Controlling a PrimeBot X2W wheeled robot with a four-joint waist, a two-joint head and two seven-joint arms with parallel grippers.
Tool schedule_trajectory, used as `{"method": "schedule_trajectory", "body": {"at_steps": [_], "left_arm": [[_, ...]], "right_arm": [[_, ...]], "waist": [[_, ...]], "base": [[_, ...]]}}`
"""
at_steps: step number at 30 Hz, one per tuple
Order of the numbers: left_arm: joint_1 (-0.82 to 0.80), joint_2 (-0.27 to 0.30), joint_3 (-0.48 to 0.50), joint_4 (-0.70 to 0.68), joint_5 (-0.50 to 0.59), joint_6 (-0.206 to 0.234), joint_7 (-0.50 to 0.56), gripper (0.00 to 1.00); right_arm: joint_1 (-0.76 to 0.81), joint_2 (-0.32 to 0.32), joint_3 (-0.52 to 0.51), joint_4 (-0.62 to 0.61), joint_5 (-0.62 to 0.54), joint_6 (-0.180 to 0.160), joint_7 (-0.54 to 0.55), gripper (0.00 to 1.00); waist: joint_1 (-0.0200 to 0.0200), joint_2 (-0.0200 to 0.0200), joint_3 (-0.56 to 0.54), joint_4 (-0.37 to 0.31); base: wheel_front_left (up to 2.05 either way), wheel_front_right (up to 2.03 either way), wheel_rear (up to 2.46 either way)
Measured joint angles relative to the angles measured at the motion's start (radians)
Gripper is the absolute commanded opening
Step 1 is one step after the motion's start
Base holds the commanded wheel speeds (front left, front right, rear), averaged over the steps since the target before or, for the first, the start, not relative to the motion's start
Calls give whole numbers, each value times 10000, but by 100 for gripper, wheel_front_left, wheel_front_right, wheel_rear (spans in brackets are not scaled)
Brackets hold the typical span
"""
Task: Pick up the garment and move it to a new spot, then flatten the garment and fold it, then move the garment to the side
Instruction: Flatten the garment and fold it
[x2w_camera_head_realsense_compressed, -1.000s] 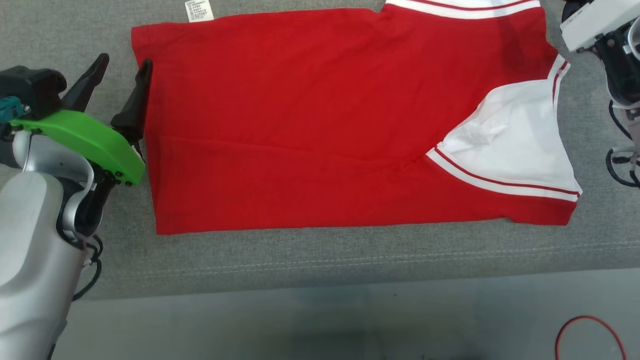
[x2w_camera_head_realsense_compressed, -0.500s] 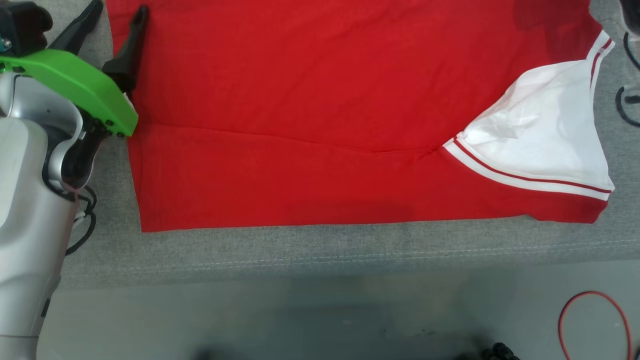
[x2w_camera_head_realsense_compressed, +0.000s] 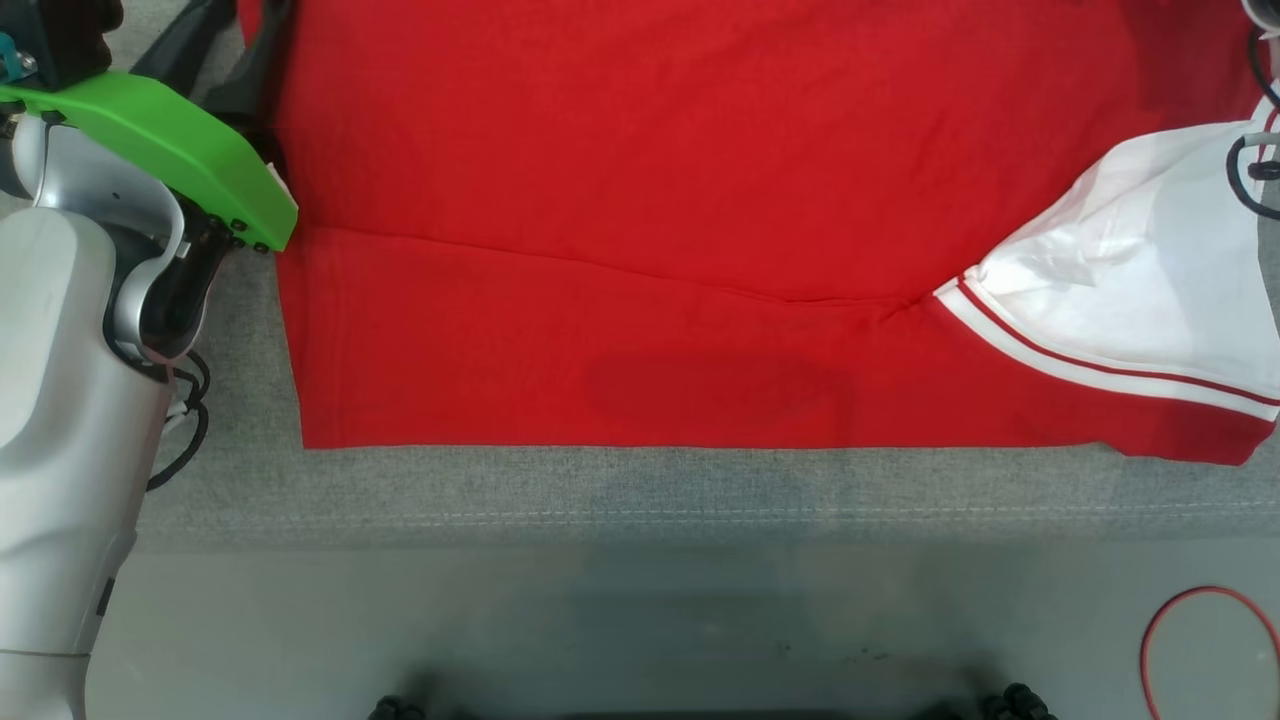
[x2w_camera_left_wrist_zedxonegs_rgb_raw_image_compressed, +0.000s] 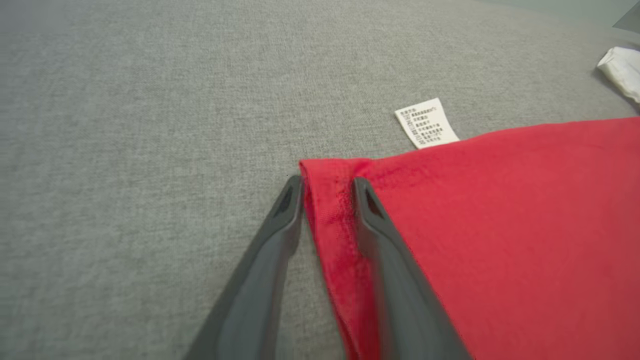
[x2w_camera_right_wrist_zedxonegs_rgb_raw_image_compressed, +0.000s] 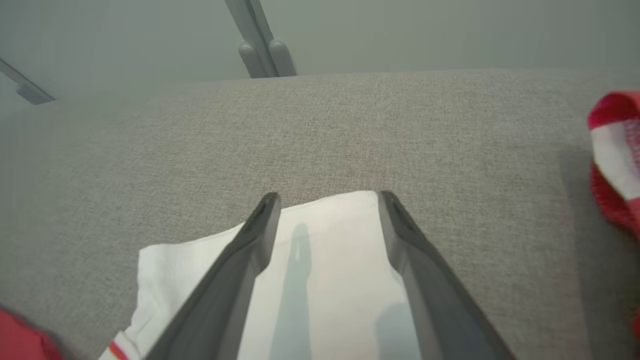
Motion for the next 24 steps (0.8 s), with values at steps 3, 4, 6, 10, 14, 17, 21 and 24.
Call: {"method": "schedule_trajectory", "body": {"at_steps": [3,4,6,10,14,17,21,24], "left_arm": [[-1,-2,-94,2,0,0,-69,40],[-1,-2,-128,0,0,0,-111,40],[-10,-10,-209,-19,-2,0,-136,39],[-58,-10,-278,-13,-4,-2,-226,23],[-89,-19,-380,8,-17,-35,-272,0],[-119,-21,-441,33,-19,-50,-330,0],[-156,-17,-541,44,-75,-73,-445,0],[-171,-6,-610,42,-109,-73,-500,0]], "right_arm": [[-198,-31,-40,301,-77,-176,94,100],[-270,-42,-54,403,-88,-261,105,100],[-410,-59,-111,596,-86,-399,297,100],[-605,-29,-174,1034,-69,-654,631,100],[-607,198,-178,1306,58,-660,890,100],[-646,307,-184,1402,146,-631,947,76],[-795,353,-178,1557,142,-585,976,9],[-871,378,-178,1647,140,-583,965,0]], "waist": [[0,0,7,51],[0,0,9,68],[-1,0,20,104],[-1,0,88,186],[-1,0,110,242],[-1,0,116,271],[-1,0,120,296],[-1,0,128,306]], "base": [[0,0,0],[0,0,0],[0,0,0],[0,0,0],[0,0,0],[0,0,0],[0,0,0],[0,0,0]]}}
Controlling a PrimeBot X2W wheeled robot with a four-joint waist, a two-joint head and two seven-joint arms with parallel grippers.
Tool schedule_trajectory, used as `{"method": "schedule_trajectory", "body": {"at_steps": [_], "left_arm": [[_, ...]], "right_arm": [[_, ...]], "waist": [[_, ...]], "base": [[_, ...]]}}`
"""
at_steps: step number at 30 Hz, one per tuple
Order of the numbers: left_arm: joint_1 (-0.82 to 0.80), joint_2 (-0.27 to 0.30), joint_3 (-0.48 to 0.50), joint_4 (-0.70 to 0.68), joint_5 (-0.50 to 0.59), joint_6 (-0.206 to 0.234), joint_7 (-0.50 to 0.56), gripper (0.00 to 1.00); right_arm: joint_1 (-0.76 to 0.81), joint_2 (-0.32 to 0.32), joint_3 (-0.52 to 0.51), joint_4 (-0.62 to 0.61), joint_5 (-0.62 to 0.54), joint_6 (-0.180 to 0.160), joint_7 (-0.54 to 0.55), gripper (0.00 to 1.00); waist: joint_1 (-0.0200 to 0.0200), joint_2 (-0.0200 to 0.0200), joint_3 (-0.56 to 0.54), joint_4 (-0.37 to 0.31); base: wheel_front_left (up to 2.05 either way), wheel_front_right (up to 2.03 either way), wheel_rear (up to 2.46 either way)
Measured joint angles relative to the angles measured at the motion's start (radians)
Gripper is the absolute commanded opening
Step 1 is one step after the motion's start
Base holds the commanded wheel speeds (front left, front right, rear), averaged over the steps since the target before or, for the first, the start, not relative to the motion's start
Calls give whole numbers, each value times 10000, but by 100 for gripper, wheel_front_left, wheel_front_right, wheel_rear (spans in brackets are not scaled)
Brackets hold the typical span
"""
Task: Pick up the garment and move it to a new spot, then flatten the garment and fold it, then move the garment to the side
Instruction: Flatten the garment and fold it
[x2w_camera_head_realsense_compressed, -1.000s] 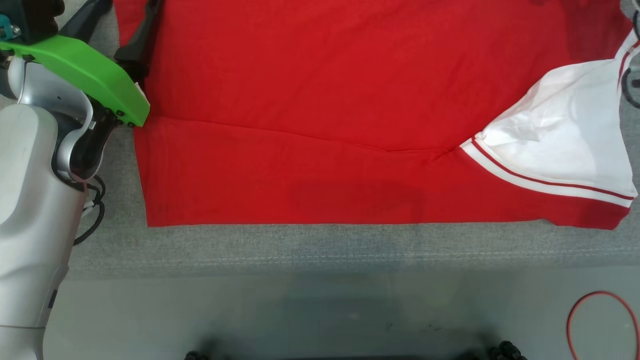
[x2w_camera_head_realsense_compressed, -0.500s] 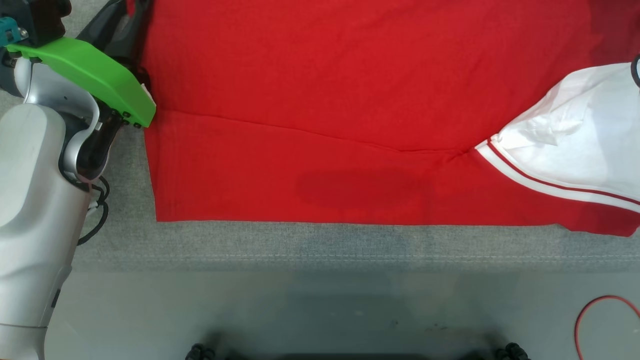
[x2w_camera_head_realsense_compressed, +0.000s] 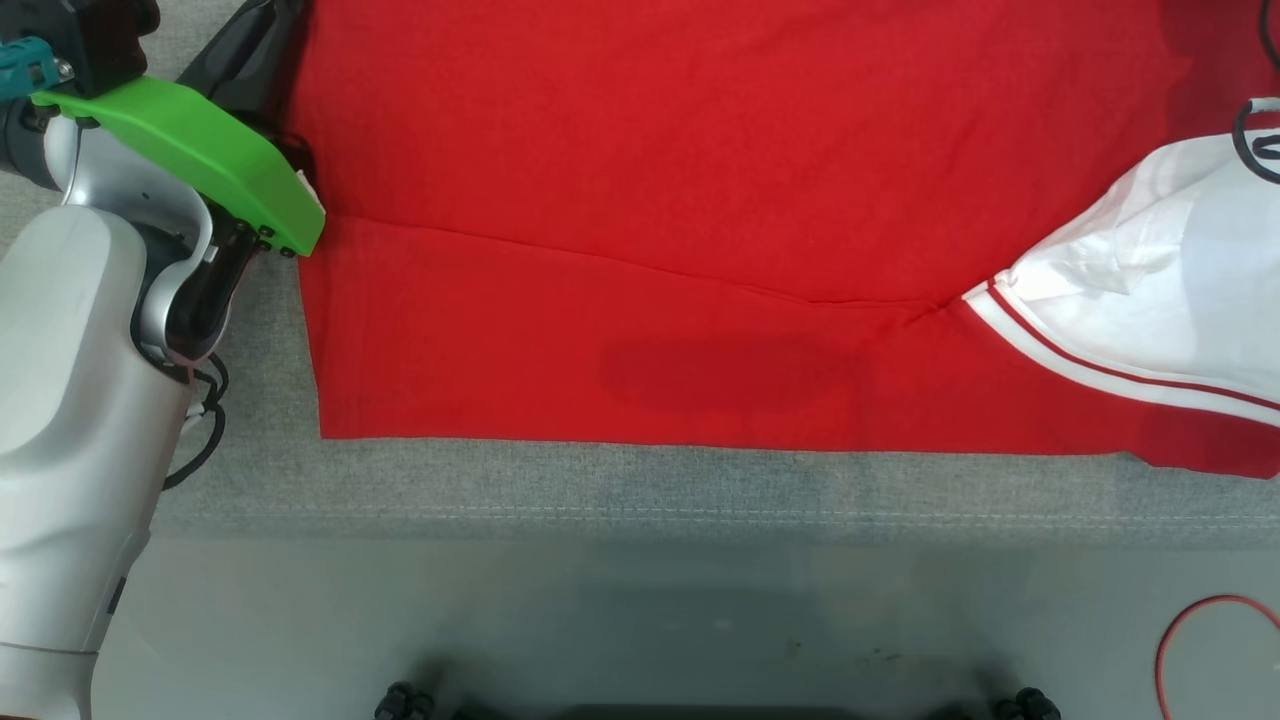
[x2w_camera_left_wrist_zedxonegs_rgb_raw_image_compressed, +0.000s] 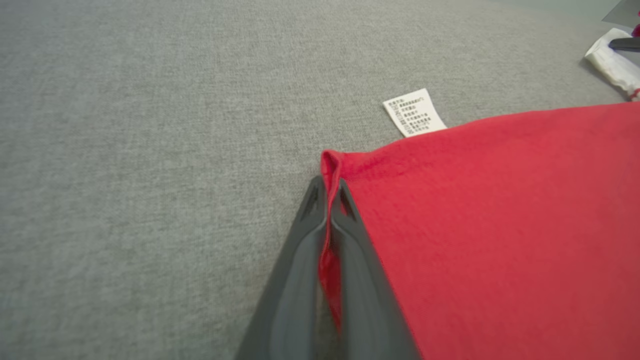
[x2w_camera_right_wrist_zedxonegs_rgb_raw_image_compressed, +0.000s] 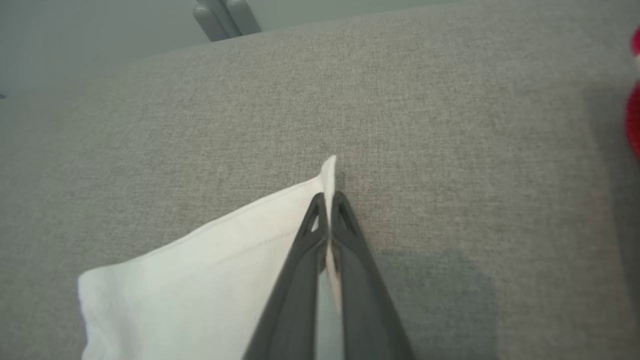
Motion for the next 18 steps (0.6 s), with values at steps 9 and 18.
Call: {"method": "schedule_trajectory", "body": {"at_steps": [9,18], "left_arm": [[-8,96,-276,251,-75,0,-360,0],[310,284,-314,642,-144,-2,-915,0]], "right_arm": [[-18,75,150,230,-165,349,-863,0],[564,63,568,213,-742,972,-2424,0]], "waist": [[0,0,-162,-55],[0,0,-597,-282]], "base": [[0,0,0],[0,0,0]]}}
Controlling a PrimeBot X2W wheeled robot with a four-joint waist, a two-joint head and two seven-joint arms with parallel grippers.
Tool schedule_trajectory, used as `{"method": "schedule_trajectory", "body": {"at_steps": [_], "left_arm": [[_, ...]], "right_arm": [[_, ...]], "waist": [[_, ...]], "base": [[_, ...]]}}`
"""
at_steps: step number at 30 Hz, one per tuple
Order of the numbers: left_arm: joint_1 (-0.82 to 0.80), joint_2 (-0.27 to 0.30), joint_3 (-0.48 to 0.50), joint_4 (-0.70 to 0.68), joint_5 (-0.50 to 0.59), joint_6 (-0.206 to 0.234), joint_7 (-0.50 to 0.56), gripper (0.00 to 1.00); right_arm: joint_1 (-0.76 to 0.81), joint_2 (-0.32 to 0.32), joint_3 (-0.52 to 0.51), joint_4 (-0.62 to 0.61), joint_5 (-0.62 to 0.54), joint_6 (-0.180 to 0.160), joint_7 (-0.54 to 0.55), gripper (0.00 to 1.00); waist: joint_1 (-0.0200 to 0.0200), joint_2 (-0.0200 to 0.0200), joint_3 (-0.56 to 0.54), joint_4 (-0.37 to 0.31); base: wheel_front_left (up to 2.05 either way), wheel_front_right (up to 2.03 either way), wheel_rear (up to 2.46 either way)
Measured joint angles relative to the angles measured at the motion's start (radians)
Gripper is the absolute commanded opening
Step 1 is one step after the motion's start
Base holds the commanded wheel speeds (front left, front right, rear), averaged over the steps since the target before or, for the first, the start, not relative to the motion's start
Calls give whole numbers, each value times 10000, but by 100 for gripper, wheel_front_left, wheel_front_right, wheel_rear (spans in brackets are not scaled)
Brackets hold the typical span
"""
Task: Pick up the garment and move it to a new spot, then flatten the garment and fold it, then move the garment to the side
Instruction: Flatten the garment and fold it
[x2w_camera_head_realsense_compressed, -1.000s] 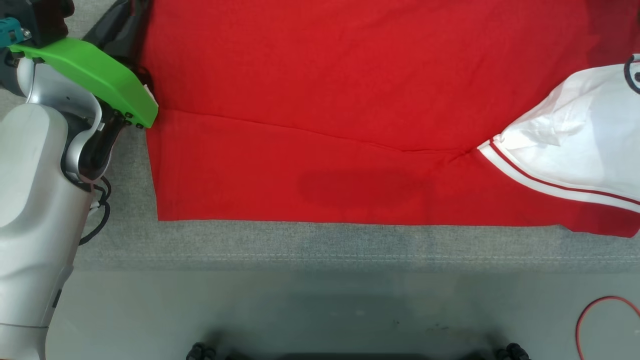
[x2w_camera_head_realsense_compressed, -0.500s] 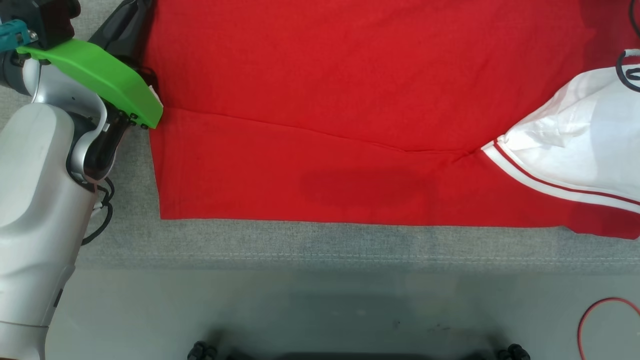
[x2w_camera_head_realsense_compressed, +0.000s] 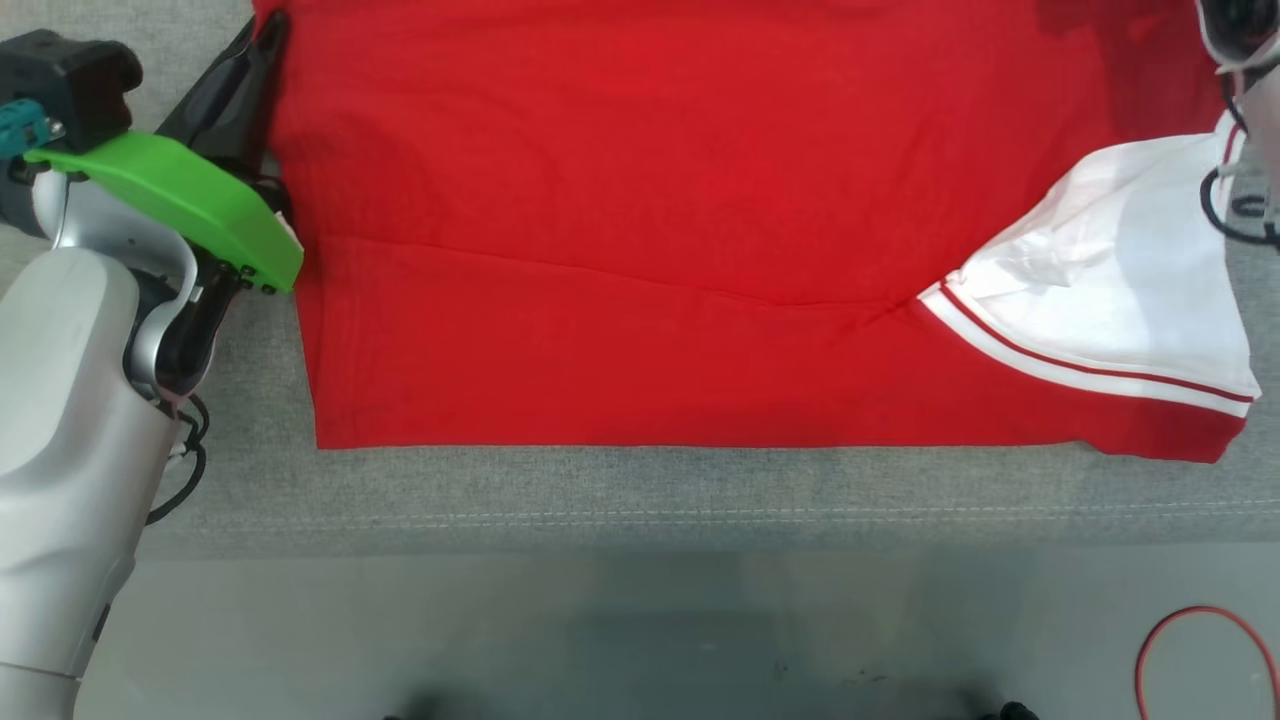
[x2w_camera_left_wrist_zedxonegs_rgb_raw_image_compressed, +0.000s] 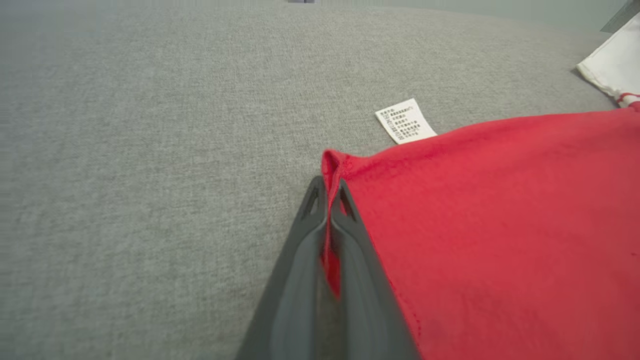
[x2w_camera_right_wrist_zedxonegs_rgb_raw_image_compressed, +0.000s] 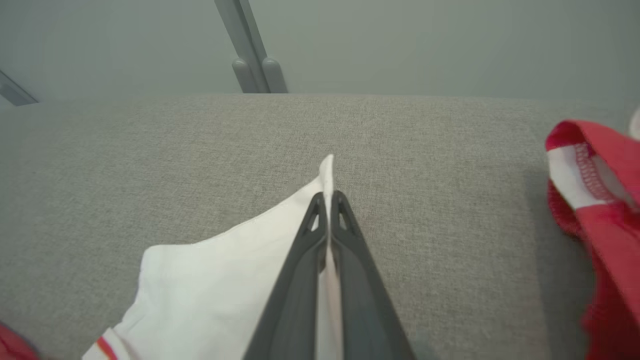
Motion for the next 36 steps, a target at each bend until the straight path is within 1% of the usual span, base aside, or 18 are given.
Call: {"method": "schedule_trajectory", "body": {"at_steps": [2,5,8,15,17,24,27,30,36], "left_arm": [[63,65,25,69,-6,0,-142,0],[201,138,46,207,-40,0,-336,0],[407,167,6,219,-194,0,-589,0],[734,267,-504,-293,-295,0,-1239,0],[909,280,-608,-405,-355,0,-1302,0],[1462,376,-715,-688,-616,0,-1461,0],[1719,522,-602,-675,-681,0,-1463,0],[1910,663,-497,-662,-989,0,-1463,0],[2176,704,-155,-468,-1066,0,-1463,0]], "right_arm": [[195,-17,2,-19,-23,150,-449,0],[362,-25,4,-67,-109,209,-1097,0],[600,-27,71,-123,-171,374,-1662,0],[1376,-92,464,-249,-403,617,-2838,0],[1580,-115,539,-278,-489,696,-2915,0],[2187,-130,662,-456,-506,752,-3009,0],[2386,-224,686,-548,-495,790,-3068,0],[2548,-428,642,-598,-472,790,-3080,0],[2901,-525,570,-690,-387,794,-3081,0]], "waist": [[0,0,-106,-60],[0,0,-263,-161],[0,0,-425,-268],[0,0,-864,-490],[0,0,-976,-522],[0,0,-1340,-594],[0,0,-1526,-630],[-1,0,-1703,-663],[0,0,-2004,-727]], "base": [[0,0,0],[0,0,0],[0,0,0],[0,0,0],[0,0,0],[0,0,0],[0,0,0],[0,0,0],[0,0,0]]}}
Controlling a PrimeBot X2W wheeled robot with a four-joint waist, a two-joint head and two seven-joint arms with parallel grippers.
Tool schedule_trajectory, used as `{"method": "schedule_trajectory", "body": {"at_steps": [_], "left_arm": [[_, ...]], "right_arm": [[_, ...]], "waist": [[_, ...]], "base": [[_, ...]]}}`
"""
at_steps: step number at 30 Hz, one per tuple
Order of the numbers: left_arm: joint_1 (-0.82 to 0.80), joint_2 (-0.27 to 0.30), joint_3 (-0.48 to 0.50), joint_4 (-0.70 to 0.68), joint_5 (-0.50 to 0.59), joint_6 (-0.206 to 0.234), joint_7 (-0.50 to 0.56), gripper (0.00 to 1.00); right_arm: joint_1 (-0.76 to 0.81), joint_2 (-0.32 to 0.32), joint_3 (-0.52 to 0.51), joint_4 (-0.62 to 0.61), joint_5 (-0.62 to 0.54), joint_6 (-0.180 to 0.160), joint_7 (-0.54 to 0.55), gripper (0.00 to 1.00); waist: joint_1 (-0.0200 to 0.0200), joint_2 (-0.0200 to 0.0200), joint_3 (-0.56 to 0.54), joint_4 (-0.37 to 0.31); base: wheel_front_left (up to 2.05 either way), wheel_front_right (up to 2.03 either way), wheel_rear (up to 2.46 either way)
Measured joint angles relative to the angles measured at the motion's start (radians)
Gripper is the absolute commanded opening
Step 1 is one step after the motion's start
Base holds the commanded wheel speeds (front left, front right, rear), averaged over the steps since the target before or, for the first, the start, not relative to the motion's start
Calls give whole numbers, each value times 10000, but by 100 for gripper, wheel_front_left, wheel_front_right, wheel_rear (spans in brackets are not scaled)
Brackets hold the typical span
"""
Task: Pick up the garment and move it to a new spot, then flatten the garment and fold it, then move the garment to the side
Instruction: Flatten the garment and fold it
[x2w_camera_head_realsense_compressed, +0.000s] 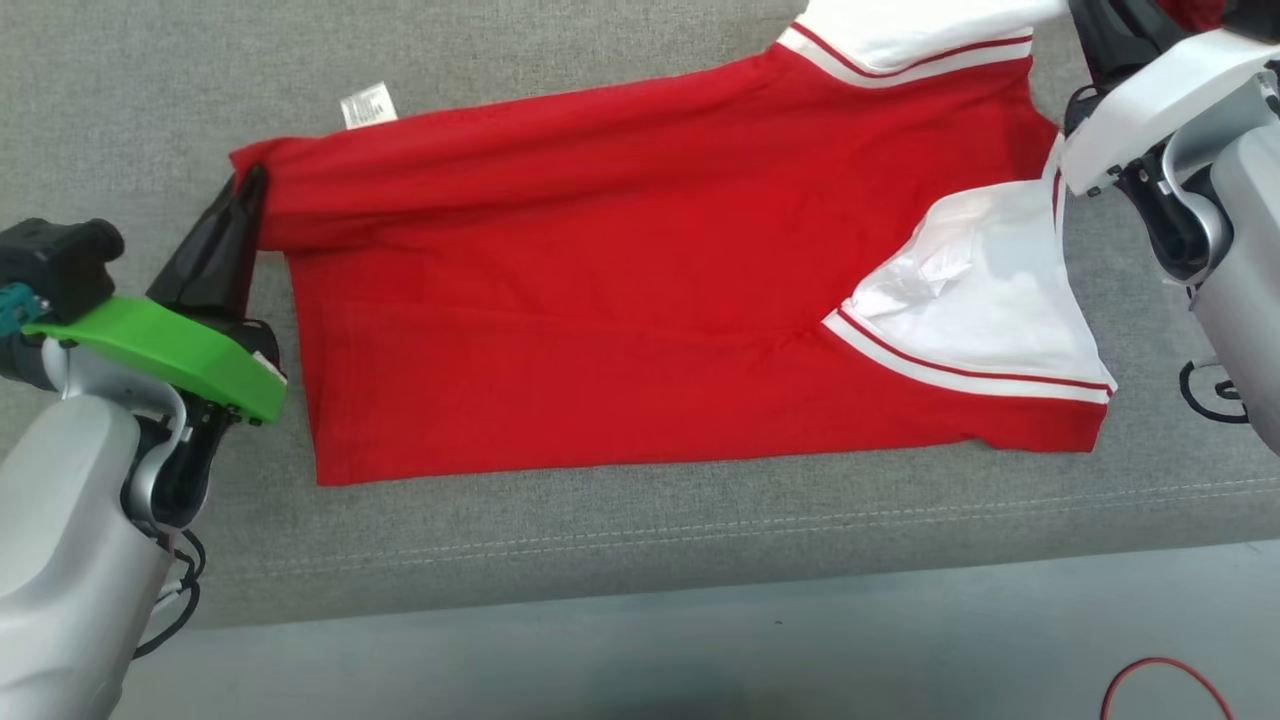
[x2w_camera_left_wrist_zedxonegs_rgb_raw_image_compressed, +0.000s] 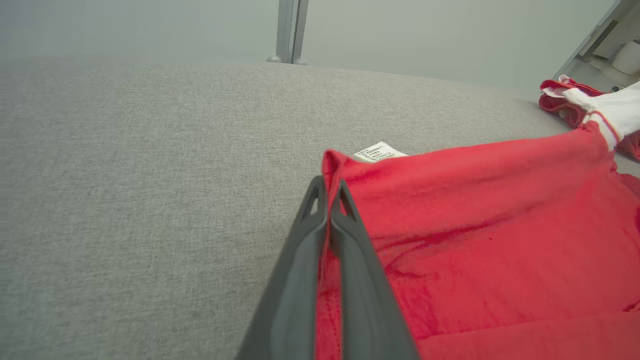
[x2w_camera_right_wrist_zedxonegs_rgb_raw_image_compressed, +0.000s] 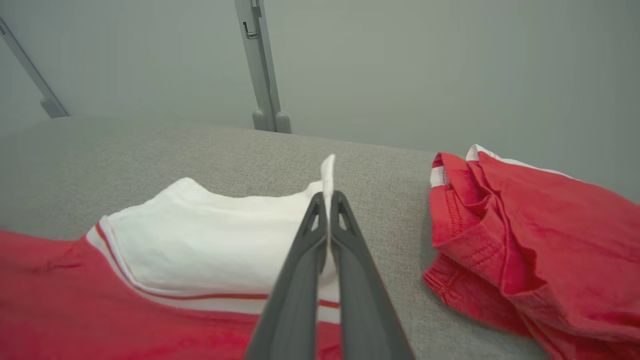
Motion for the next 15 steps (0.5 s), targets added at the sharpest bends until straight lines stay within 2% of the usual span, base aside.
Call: {"method": "schedule_trajectory", "body": {"at_steps": [8,15], "left_arm": [[93,-21,268,-219,12,0,-2,0],[487,-13,244,-219,44,0,-2,0]], "right_arm": [[188,-184,-307,-662,90,8,-2,0],[1122,-221,-470,-1149,253,8,-12,0]], "waist": [[0,0,-224,-32],[0,0,-425,-60]], "base": [[0,0,0],[0,0,0]]}}
